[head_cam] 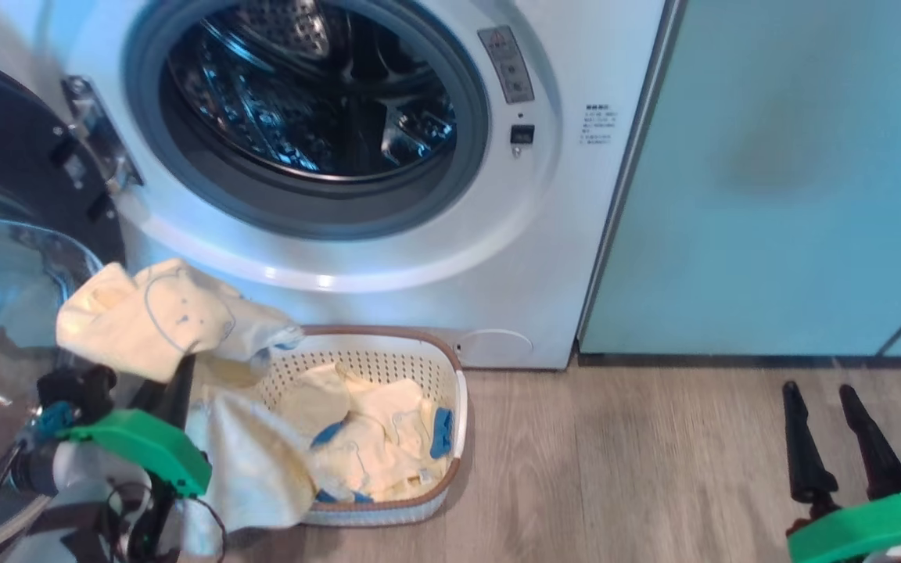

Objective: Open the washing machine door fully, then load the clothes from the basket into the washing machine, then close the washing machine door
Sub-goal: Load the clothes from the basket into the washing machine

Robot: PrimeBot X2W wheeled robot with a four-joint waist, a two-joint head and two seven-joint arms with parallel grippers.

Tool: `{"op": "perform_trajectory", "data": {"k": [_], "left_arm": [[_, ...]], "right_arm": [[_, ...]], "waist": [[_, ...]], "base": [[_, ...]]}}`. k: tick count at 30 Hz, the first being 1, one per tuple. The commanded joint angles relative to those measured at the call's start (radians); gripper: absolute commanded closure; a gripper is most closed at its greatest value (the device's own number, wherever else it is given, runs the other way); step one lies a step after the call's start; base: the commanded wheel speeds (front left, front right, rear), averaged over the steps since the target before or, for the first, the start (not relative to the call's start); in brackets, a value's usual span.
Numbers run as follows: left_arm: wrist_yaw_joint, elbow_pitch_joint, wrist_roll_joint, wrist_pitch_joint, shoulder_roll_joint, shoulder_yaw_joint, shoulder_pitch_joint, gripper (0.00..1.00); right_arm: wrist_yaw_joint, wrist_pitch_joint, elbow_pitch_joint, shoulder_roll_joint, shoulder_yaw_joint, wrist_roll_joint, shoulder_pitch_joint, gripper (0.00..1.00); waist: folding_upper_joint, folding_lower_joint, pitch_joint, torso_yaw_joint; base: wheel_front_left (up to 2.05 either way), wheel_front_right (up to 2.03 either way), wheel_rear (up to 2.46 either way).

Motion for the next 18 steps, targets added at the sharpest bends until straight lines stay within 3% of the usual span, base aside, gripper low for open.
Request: {"op": "perform_trajectory", "data": {"k": [1, 18], "left_arm": [[0.006, -0.042, 0.011, -0.011, 0.022, 0.054, -0.031, 1.0], [-0.002, -0.129, 0.052, -0.011, 0.0, 0.104, 0.04, 1.0]], "right_arm": [[0.0, -0.007, -0.035, -0.022, 0.007, -0.006, -0.008, 0.0], [0.0, -0.007, -0.05, -0.004, -0.01, -0.013, 0.014, 0.0]], "waist": [[-0.0001, 0.0002, -0.014, 0.008], [-0.0001, 0.0002, -0.043, 0.024]], "base": [[0.0, 0.0, 0.0], [0.0, 0.0, 0.0]]}}
